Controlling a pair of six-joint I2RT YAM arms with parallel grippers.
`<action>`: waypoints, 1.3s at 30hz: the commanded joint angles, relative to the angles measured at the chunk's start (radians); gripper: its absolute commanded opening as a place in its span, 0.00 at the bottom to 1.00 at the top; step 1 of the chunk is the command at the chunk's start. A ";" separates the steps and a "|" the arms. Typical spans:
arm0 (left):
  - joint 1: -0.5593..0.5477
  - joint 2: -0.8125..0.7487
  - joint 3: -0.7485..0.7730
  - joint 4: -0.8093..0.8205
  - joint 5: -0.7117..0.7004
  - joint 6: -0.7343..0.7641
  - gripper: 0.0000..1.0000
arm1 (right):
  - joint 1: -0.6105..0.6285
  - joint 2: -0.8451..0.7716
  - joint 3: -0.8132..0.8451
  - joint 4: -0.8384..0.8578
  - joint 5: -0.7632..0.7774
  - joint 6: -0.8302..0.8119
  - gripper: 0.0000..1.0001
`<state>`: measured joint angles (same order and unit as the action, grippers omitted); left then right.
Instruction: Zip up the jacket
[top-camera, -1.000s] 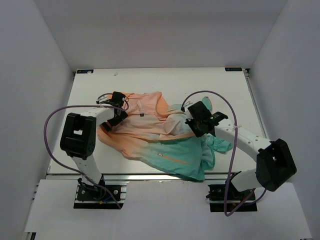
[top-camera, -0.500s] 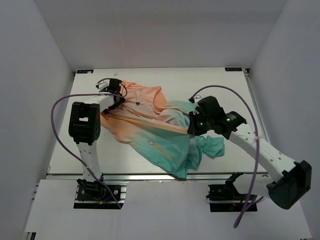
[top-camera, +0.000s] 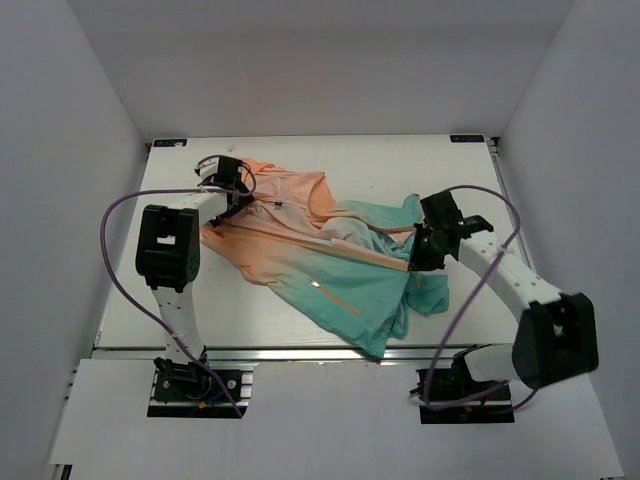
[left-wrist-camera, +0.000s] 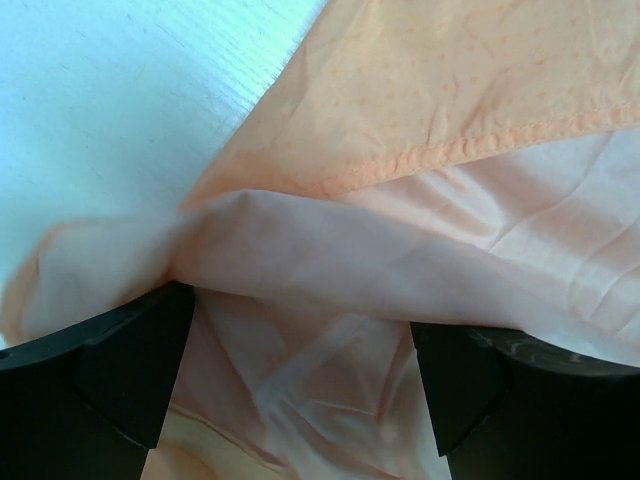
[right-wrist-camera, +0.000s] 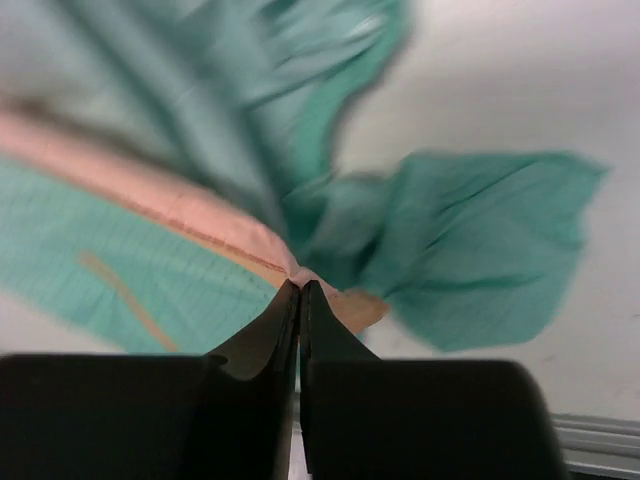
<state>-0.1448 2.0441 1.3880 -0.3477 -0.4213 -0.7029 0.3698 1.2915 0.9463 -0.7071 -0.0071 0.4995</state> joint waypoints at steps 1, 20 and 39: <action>0.011 -0.013 -0.003 -0.059 0.009 0.008 0.98 | -0.063 0.106 0.080 -0.001 0.248 -0.039 0.08; 0.011 -0.641 -0.260 -0.250 0.150 -0.108 0.98 | 0.185 0.704 0.995 0.147 0.140 -0.120 0.89; 0.011 -1.316 -0.712 -0.444 0.282 -0.135 0.98 | 0.187 1.204 1.304 0.468 0.019 0.111 0.67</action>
<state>-0.1364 0.7258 0.6926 -0.7467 -0.1425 -0.8303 0.5583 2.4710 2.1914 -0.3199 0.0219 0.5625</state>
